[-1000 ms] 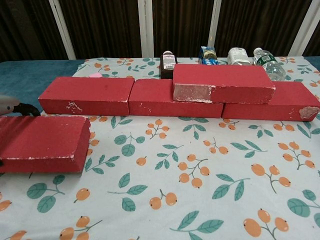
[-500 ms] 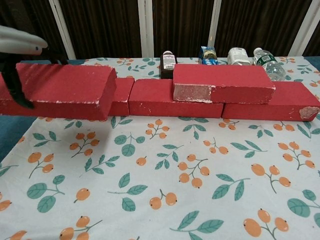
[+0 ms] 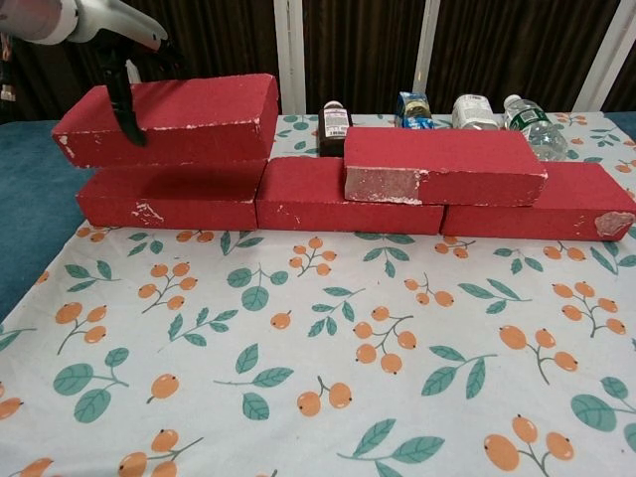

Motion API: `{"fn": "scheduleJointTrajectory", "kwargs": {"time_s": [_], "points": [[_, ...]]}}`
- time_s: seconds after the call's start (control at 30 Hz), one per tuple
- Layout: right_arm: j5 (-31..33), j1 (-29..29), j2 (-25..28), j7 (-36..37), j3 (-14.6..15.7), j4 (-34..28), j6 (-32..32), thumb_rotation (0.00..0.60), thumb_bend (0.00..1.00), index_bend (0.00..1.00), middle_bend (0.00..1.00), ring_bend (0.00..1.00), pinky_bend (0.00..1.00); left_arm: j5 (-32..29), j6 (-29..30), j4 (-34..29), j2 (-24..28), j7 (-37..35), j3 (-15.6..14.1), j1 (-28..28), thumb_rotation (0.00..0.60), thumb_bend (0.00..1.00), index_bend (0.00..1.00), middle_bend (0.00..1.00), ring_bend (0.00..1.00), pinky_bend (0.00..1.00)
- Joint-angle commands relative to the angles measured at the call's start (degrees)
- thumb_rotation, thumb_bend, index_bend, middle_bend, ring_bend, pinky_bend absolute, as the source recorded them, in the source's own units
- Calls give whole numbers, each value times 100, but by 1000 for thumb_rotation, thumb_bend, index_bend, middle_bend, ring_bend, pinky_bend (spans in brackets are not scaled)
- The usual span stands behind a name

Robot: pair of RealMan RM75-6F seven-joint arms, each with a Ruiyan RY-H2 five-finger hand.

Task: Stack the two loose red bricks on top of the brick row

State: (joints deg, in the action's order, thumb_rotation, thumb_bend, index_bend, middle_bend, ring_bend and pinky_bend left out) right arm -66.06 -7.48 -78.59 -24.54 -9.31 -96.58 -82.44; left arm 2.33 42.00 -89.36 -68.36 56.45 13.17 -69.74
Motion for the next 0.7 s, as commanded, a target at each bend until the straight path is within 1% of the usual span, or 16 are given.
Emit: {"fn": "scheduleJointTrajectory", "kwargs": {"time_s": [0.03,0.2,0.4,0.5,0.7], "points": [[101,-37,-67,-93,-35,48,19,600,150,0,0,0,0,-631,-717,1027,-405,84,-250,-502,600,10,273,370,40,53],[268,-89,-135,-210,-66,116,97,600,150,0,0,0,0,-945,-1198,1895,-728,95,-528,-780,600,11,275,368,39,53],[446,-145,-230,-350,-127,222,113,600,150,0,0,0,0,-1133,-1790,2632,-1073,-45,-847,-1029,600,11,276,363,39,52],[492,-168,-265,-382,-136,266,129,600,150,0,0,0,0,-1221,-2007,2825,-1166,-127,-1035,-1155,600,11,276,361,38,51],[568,-201,-300,-401,-156,342,162,600,150,0,0,0,0,-1278,-2204,3017,-1297,-347,-1347,-1425,600,12,276,362,38,51]]}}
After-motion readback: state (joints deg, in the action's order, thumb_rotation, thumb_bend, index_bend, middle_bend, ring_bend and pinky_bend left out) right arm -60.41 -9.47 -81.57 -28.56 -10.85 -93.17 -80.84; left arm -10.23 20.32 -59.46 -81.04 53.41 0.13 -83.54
